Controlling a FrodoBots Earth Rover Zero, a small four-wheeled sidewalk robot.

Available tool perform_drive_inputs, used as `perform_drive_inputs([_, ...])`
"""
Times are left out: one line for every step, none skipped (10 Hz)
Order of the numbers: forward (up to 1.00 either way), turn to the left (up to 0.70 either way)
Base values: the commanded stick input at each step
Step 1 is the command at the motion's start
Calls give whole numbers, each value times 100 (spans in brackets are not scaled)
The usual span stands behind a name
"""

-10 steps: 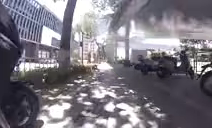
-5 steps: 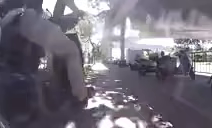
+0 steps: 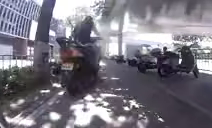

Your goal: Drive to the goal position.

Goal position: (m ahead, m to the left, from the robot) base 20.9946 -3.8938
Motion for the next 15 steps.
perform_drive_inputs([70,-1])
perform_drive_inputs([70,0])
perform_drive_inputs([70,0])
perform_drive_inputs([70,0])
perform_drive_inputs([70,0])
perform_drive_inputs([70,0])
perform_drive_inputs([70,0])
perform_drive_inputs([70,0])
perform_drive_inputs([70,0])
perform_drive_inputs([70,0])
perform_drive_inputs([70,0])
perform_drive_inputs([70,0])
perform_drive_inputs([70,0])
perform_drive_inputs([70,0])
perform_drive_inputs([70,0])
